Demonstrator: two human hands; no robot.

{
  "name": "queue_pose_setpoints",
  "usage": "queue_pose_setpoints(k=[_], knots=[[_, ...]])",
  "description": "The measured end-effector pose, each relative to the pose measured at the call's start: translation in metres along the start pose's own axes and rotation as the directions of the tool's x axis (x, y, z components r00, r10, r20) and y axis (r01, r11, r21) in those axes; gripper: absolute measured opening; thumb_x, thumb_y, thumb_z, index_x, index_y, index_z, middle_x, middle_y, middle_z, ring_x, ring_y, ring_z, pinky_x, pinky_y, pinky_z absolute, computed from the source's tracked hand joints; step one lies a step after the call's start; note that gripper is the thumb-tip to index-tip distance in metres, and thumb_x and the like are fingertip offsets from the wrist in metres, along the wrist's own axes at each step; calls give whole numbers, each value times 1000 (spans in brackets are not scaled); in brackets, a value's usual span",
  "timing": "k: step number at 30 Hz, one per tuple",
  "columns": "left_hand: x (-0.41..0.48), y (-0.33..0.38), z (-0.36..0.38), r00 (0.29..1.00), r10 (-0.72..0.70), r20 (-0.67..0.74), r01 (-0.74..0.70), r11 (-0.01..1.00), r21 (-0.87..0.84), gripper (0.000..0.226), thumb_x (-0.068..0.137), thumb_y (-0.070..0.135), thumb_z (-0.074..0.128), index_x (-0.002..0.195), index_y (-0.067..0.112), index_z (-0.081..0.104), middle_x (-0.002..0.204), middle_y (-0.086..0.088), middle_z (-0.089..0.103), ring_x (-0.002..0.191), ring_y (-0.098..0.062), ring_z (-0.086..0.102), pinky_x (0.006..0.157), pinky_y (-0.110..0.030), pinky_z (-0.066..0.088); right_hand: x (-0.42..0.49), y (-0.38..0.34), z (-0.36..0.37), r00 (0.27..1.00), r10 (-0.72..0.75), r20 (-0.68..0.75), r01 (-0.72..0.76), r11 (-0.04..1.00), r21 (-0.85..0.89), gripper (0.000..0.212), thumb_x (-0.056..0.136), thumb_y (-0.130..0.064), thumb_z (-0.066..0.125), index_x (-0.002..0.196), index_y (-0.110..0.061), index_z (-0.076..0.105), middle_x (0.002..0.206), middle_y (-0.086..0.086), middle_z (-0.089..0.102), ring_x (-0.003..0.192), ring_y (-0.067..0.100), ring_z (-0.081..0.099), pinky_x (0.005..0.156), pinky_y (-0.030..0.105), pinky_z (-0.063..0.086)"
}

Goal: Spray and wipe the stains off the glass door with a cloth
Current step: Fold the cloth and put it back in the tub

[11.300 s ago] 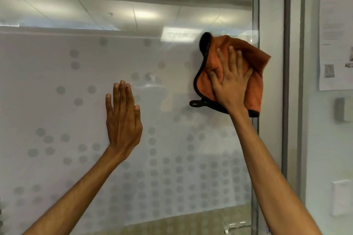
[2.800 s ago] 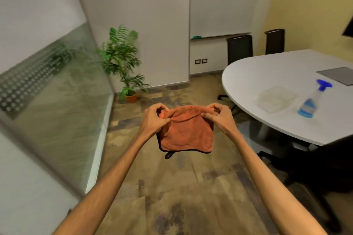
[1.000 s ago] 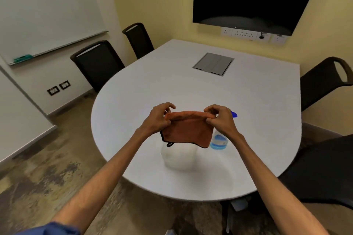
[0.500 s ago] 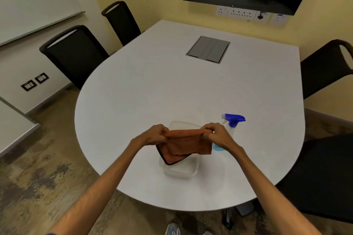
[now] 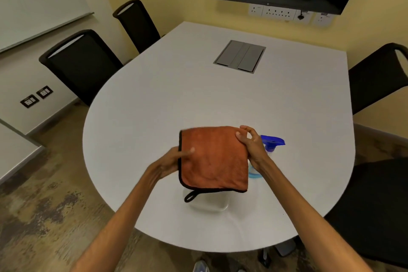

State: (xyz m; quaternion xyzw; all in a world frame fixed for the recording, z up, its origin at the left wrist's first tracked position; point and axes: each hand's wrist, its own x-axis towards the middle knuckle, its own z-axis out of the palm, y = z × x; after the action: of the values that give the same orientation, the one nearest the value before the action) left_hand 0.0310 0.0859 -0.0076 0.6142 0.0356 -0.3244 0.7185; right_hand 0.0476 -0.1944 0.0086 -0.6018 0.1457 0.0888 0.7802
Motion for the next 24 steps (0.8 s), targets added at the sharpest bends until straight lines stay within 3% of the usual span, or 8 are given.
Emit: queue_pose_setpoints(k=[3, 6, 8, 10, 14, 17, 21, 24], knots=[[3, -10, -1, 991, -46, -129, 50, 998, 31, 70, 72, 20, 85, 135, 9, 56, 120, -2, 72, 110, -19, 69, 84, -30, 59, 2, 10, 7, 996, -79, -30, 72, 982, -172, 37, 92, -27, 69, 126, -22, 54, 121, 11, 65, 95, 13, 67, 70, 20, 57], [1, -9, -12, 975, -29, -219, 33, 999, 15, 72, 67, 28, 88, 130, 10, 59, 115, -3, 74, 105, -21, 72, 80, -30, 60, 2, 18, 11, 993, -119, 16, 119, 959, -258, 47, 94, -39, 62, 136, -30, 42, 134, 10, 58, 105, 11, 63, 72, 16, 55], [-2, -6, -17, 964, -32, -263, 27, 999, -21, 68, 66, 34, 88, 124, 9, 63, 111, -5, 75, 100, -23, 73, 74, -29, 60, 1, 24, 11, 991, -53, 123, 89, 946, -312, 74, 87, -46, 71, 145, -43, 26, 137, 6, 51, 118, 20, 55, 88, 31, 55], [-4, -3, -20, 948, -37, -316, 27, 999, -38, 64, 67, 37, 89, 119, 7, 66, 106, -8, 76, 95, -23, 74, 70, -28, 60, -3, 34, 12, 973, 56, 226, 32, 929, -369, 108, 71, -44, 86, 146, -55, 9, 135, 1, 44, 124, 24, 50, 92, 41, 53], [-7, -1, -23, 927, -32, -374, 12, 998, -56, 75, 58, 41, 93, 118, 6, 65, 110, -12, 75, 94, -25, 75, 69, -29, 60, -10, 55, 22, 949, 153, 276, 5, 867, -498, 139, 53, -31, 98, 149, -51, 0, 144, 4, 35, 132, 26, 44, 105, 45, 46], [-8, -3, -26, 898, 8, -440, -32, 998, -47, 89, 60, 36, 93, 135, 10, 51, 125, -12, 66, 102, -27, 70, 76, -33, 59, -9, 63, 26, 937, 149, 316, 84, 782, -617, 126, 49, -24, 98, 146, -46, 21, 140, -1, 36, 128, 23, 44, 104, 40, 47], [-13, -7, -33, 896, 32, -442, -59, 997, -48, 114, 61, 26, 94, 149, 37, 21, 130, -5, 47, 107, -17, 61, 71, -26, 58, -6, 58, 27, 947, -14, 322, 250, 661, -707, 72, 63, -16, 90, 125, -28, 58, 119, -9, 58, 116, 18, 55, 88, 21, 47], [-18, -5, -38, 948, 143, -284, -63, 959, 276, 114, 58, 24, 93, 146, 49, 24, 133, 5, 45, 118, -20, 55, 81, -26, 58, -3, 52, 23, 945, -30, 326, 277, 603, -748, 51, 74, -16, 85, 121, -13, 66, 116, 4, 68, 108, 22, 63, 91, 28, 50]])
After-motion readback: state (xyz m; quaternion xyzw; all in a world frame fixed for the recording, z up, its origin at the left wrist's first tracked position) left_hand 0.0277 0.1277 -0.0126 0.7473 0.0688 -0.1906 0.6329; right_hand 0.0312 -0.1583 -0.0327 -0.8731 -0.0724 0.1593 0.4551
